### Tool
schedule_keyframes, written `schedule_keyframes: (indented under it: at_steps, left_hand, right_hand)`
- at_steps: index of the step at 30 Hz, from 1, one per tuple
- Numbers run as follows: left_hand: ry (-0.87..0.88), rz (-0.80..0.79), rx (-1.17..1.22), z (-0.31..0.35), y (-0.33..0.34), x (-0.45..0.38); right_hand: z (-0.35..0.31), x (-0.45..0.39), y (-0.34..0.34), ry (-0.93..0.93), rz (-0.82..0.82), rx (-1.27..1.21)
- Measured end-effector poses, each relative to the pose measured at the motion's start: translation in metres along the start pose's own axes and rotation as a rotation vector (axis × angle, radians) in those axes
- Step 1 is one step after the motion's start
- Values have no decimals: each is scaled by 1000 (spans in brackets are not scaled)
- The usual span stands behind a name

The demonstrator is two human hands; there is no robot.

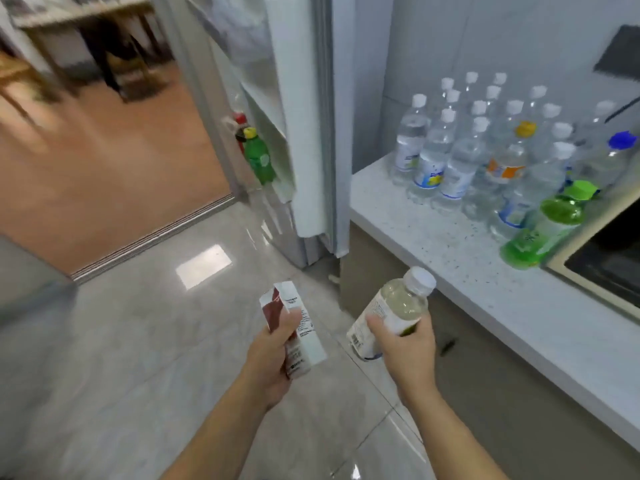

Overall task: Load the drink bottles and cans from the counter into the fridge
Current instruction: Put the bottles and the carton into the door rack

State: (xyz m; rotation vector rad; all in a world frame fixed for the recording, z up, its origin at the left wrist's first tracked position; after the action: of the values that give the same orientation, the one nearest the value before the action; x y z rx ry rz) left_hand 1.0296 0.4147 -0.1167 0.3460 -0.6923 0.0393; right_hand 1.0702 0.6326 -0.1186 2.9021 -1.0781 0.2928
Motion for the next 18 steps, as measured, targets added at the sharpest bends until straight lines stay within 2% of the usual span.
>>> schedule_keyframes:
  at_steps: [6, 9, 14, 18]
  left_hand:
    - [291, 145, -96, 116, -128, -17]
    - [415, 209, -122, 165, -169, -23]
    - [467, 174, -276, 218, -176, -54]
    - [575, 165, -395, 254, -156, -95]
  right_hand:
    - [-23, 40, 160, -106, -167, 50]
    - [-33, 54, 221, -150, -245, 54]
    - [-55, 49, 274, -253, -269, 61]
    - [-86, 17, 299, -377, -191, 55]
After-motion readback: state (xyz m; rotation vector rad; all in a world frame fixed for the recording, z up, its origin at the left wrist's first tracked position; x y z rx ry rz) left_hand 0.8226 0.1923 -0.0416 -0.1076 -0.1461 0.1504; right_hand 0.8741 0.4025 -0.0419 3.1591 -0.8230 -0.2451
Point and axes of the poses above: each hand's wrist, its own x-axis away from the middle knuckle, its own y-axis out of the palm, z = x × y, the point moved 6 cm from there along -x, towards the middle knuckle, and after that the axes turned 6 degrees about z, right-handed, at the moved point
